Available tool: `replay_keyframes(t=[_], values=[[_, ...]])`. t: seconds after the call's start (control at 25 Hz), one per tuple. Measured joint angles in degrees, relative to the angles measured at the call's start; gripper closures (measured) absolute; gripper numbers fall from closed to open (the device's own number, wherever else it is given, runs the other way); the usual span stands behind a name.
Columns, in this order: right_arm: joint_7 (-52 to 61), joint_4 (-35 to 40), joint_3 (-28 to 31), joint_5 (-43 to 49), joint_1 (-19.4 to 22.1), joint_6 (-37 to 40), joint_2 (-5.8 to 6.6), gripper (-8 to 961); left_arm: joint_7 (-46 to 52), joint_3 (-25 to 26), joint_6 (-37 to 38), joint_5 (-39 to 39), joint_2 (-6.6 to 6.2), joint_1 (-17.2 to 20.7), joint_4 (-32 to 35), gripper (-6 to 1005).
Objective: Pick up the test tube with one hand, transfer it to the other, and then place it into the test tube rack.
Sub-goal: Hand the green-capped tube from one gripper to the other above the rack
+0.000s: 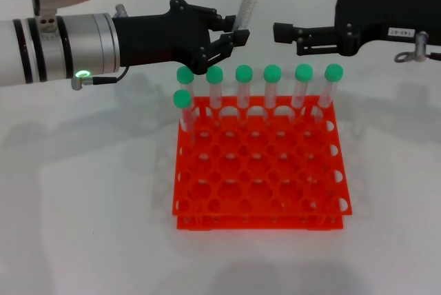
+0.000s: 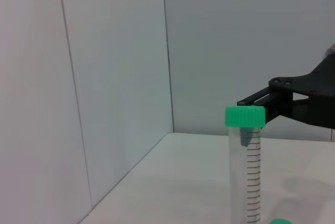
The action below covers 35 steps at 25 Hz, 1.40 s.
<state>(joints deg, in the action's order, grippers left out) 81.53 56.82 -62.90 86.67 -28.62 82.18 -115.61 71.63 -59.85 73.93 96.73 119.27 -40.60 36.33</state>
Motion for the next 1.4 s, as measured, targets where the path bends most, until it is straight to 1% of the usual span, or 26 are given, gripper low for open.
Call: replay_keyframes(t=[0.52,0.76,1.08,1.4], values=[[-0.1,0.2,-2.9,-3.3,-1.9,-2.7,-0.10,142,0.0,0.0,1.1,0.0,0.00,0.1,0.2,778],[-0.1,0.2,-4.9,-4.4,-2.4,-5.9,-0.04,143,0.0,0.0,1.3,0.2,0.00,0.1,0.2,778],[-0.1,0.1,-5.3,-4.4,-2.6,-7.2,0.01,145,0.0,-0.1,1.3,0.3,-0.09,0.1,0.2,777],[-0.2,0.2,-5.3,-4.4,-2.6,-7.3,-0.06,251,0.0,-0.1,1.2,0.5,-0.09,0.1,0.0,776]])
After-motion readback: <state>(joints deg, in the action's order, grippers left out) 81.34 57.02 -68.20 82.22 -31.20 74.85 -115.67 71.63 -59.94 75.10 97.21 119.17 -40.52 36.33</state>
